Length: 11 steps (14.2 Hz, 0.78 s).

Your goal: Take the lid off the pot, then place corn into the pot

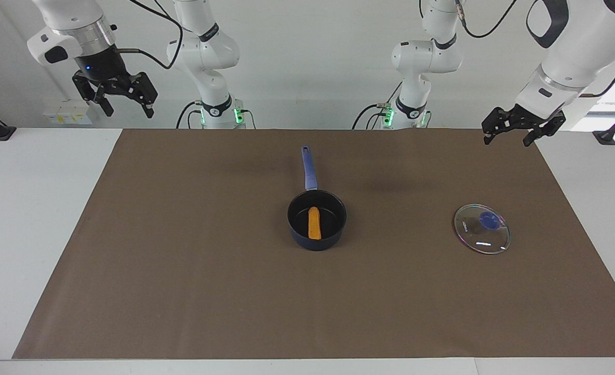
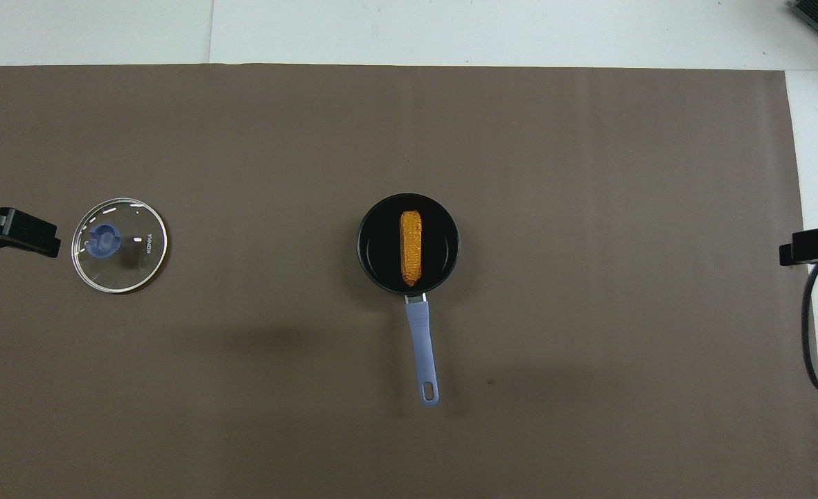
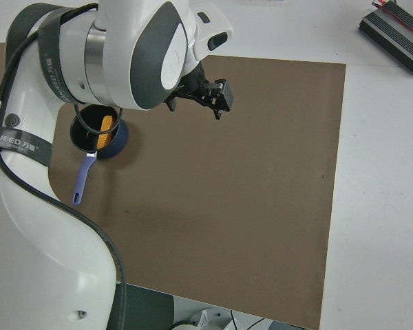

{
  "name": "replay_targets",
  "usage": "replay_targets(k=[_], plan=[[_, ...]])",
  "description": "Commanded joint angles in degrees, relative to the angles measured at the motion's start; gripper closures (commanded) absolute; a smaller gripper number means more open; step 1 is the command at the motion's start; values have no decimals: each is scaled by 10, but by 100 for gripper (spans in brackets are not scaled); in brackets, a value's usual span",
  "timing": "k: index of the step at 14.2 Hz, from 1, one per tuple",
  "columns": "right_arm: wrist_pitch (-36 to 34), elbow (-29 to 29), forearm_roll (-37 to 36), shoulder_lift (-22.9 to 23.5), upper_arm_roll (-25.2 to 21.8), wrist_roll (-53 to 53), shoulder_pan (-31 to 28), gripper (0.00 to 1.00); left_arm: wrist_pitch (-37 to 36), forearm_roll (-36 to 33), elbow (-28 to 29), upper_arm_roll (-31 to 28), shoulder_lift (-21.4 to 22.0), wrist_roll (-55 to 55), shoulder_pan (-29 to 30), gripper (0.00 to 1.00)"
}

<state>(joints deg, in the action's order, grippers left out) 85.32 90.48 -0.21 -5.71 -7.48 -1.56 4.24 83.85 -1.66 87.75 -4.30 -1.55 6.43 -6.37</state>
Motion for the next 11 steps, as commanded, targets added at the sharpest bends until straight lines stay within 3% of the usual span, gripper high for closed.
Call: replay_targets(k=[1,11], plan=[[22,8,-7,-2,4,15,2,0,-2,1,-7,1,0,-1,3,0],[17,6,-7,3,7,17,2,0,-2,1,-7,1,0,-1,3,0]])
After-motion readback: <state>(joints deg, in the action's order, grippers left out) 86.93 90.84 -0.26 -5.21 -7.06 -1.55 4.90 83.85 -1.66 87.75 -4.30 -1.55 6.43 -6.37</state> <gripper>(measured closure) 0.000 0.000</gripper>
